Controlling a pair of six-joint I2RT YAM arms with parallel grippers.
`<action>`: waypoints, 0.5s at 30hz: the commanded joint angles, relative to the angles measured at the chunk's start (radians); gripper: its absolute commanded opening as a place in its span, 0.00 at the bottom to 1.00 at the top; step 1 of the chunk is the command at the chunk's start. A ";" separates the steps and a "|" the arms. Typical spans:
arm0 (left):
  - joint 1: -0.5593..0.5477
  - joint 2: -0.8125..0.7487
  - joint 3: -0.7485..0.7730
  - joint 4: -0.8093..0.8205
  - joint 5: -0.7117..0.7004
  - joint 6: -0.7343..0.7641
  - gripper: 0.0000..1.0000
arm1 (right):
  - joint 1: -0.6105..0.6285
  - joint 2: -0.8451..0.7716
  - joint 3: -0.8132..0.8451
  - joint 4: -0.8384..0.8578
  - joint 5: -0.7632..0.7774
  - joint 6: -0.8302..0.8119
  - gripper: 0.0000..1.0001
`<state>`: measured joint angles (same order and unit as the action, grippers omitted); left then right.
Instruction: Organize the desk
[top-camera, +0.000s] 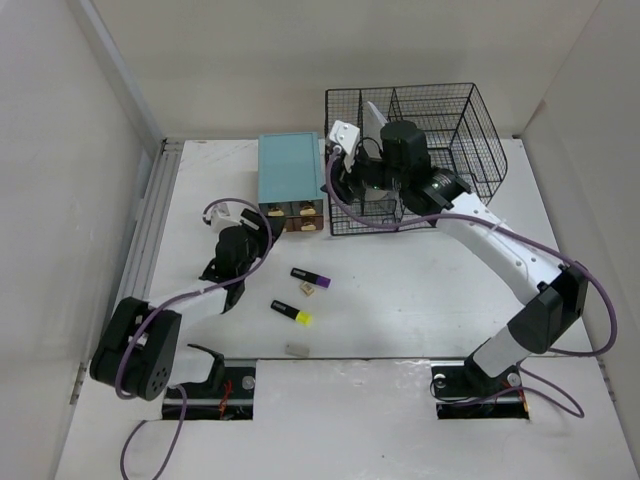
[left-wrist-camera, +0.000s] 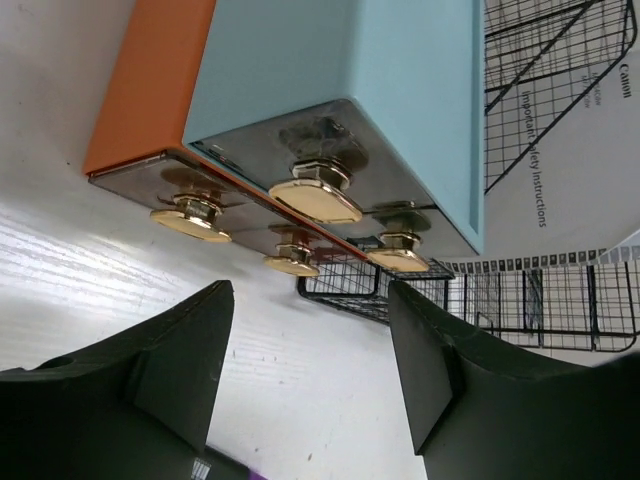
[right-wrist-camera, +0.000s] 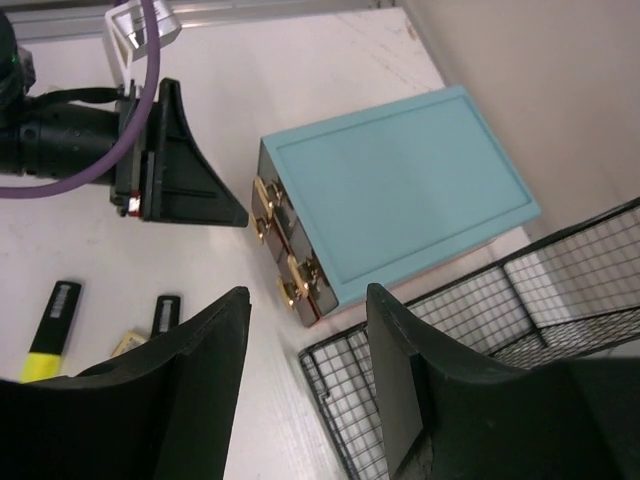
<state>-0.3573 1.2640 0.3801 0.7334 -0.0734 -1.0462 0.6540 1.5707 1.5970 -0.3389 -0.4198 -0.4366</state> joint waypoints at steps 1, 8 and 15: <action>0.009 0.046 0.043 0.103 0.046 -0.008 0.58 | -0.042 -0.018 -0.020 0.034 -0.095 0.050 0.56; 0.009 0.133 0.034 0.158 0.057 -0.026 0.51 | -0.099 -0.037 -0.049 0.052 -0.154 0.070 0.56; 0.009 0.238 0.054 0.169 0.028 -0.026 0.51 | -0.099 -0.046 -0.058 0.052 -0.177 0.070 0.56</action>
<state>-0.3515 1.4784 0.3916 0.8413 -0.0345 -1.0679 0.5564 1.5646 1.5410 -0.3317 -0.5503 -0.3809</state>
